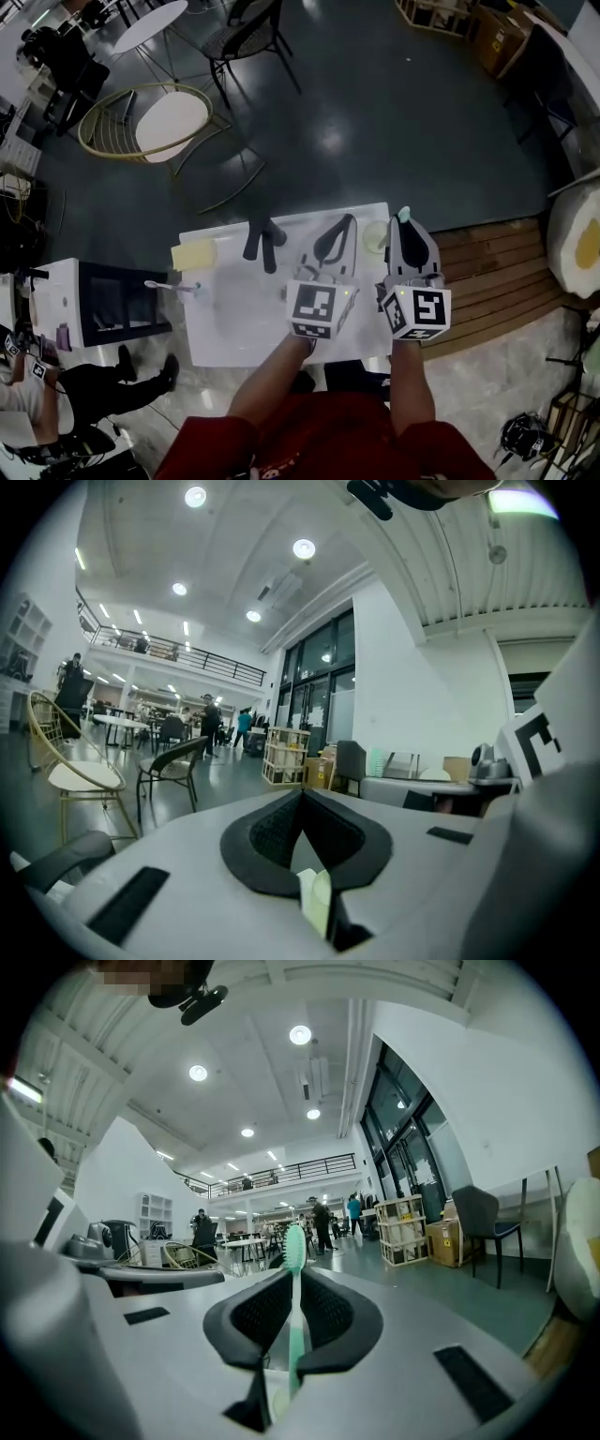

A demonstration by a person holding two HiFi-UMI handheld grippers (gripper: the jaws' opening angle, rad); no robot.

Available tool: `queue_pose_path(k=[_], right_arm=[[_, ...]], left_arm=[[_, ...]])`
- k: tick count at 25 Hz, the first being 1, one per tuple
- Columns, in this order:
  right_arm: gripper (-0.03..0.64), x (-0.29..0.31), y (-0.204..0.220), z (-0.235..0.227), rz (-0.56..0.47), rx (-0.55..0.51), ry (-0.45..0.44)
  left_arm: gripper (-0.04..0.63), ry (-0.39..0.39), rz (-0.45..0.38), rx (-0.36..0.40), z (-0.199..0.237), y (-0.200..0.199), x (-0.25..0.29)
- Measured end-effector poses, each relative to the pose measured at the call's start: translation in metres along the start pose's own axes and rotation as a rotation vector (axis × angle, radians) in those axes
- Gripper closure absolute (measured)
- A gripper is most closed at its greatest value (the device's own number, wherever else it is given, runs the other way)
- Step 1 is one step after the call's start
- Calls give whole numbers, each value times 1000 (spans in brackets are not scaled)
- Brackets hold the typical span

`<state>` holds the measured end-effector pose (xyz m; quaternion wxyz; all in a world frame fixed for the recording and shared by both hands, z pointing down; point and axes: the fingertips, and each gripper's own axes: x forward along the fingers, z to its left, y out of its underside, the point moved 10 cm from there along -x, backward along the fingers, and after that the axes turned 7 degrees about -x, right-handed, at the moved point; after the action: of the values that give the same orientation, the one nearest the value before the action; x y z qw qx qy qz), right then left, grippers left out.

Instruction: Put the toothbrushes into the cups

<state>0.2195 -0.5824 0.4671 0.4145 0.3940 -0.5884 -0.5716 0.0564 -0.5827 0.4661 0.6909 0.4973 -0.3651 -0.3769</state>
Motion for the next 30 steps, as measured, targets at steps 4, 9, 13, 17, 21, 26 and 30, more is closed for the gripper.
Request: queue_pose_path(k=[4, 9, 13, 17, 21, 26, 30], right_arm=[[568, 9, 15, -7, 25, 17, -2], [568, 15, 35, -14, 63, 35, -1], [568, 18, 48, -18, 85, 51, 1], [568, 20, 57, -21, 103, 59, 4], [567, 20, 67, -23, 129, 66, 6], [566, 20, 77, -25, 164, 76, 18], [566, 20, 82, -23, 174, 77, 23]], left_arm=[[568, -16, 22, -13, 5, 11, 12], [568, -27, 74, -29, 7, 28, 21], [568, -30, 98, -34, 8, 37, 27], [568, -27, 109, -40, 8, 45, 34], [568, -28, 128, -48, 8, 53, 37], [568, -28, 144, -48, 6, 56, 38], [568, -23, 147, -43, 6, 57, 38]])
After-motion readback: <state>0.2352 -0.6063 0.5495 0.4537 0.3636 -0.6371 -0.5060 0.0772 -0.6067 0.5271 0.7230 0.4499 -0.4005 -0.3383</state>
